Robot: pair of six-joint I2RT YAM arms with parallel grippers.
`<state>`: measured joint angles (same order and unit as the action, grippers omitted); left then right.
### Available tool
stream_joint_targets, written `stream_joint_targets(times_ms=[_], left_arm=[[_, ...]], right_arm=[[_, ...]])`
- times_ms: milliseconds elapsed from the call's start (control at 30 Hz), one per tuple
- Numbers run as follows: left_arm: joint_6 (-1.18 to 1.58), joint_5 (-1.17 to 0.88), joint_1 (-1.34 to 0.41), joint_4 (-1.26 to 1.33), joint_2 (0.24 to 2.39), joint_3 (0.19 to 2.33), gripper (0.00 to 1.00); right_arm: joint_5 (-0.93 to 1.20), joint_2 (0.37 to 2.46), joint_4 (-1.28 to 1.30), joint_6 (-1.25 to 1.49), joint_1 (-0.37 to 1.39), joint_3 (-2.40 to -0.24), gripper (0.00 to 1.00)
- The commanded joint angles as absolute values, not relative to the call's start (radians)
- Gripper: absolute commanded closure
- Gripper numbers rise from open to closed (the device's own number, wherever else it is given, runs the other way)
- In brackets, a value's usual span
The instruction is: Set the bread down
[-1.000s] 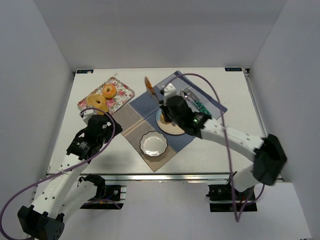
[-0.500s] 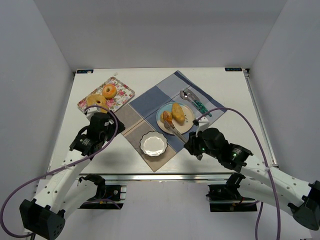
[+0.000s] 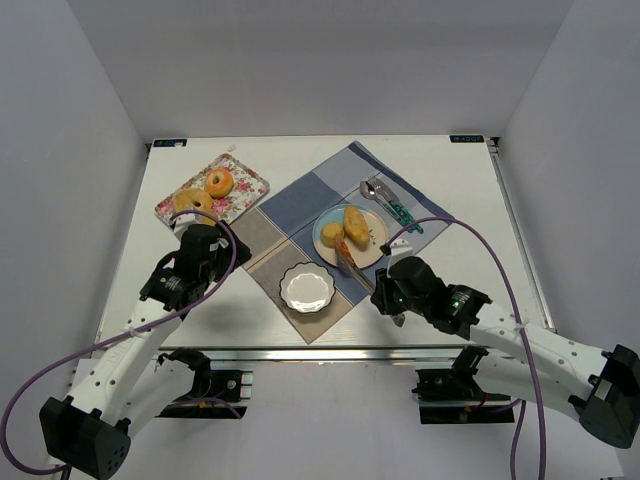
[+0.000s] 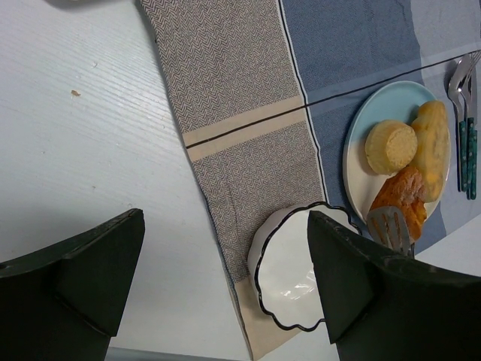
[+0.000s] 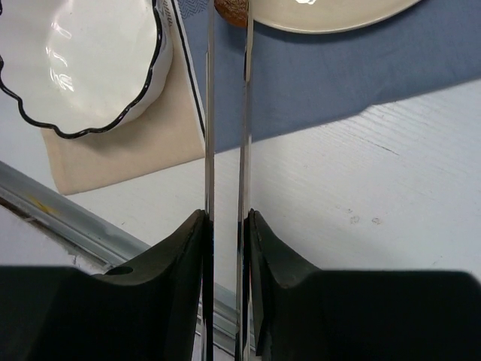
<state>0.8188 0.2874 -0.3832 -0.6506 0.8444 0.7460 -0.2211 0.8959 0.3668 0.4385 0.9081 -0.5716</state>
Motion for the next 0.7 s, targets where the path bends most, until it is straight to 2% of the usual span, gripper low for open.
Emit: stream_joint_targets(times_ms=[0, 67, 167, 233, 333, 667], left_arm=[[0.807, 0.285, -0.387, -0.637, 0.841, 0.749, 0.02], [0.808, 0.287, -0.387, -0.635, 0.847, 0.747, 0.02], [0.808, 0.282, -0.387, -0.63, 0.857, 0.75, 0.02], [0.807, 0.278, -0.387, -0.623, 0.861, 0.75, 0.02], [0.805, 0.273, -0.387, -0.623, 0.867, 0.752, 0.02], [0.804, 0.267, -0.387, -0.611, 0.87, 0.75, 0.02]], right_arm=[[-0.308, 0.9, 0.385, 0.471, 0.908, -0.586, 0.69], [-0.317, 0.899, 0.383, 0.471, 0.908, -0.586, 0.62], [-0.353, 0.899, 0.396, 0.472, 0.908, -0.598, 0.61], [-0.365, 0.899, 0.403, 0.471, 0.908, -0.606, 0.52], [-0.367, 0.899, 0.416, 0.468, 0.908, -0.62, 0.49], [-0.359, 0.854, 0.462, 0.466, 0.908, -0.644, 0.47]])
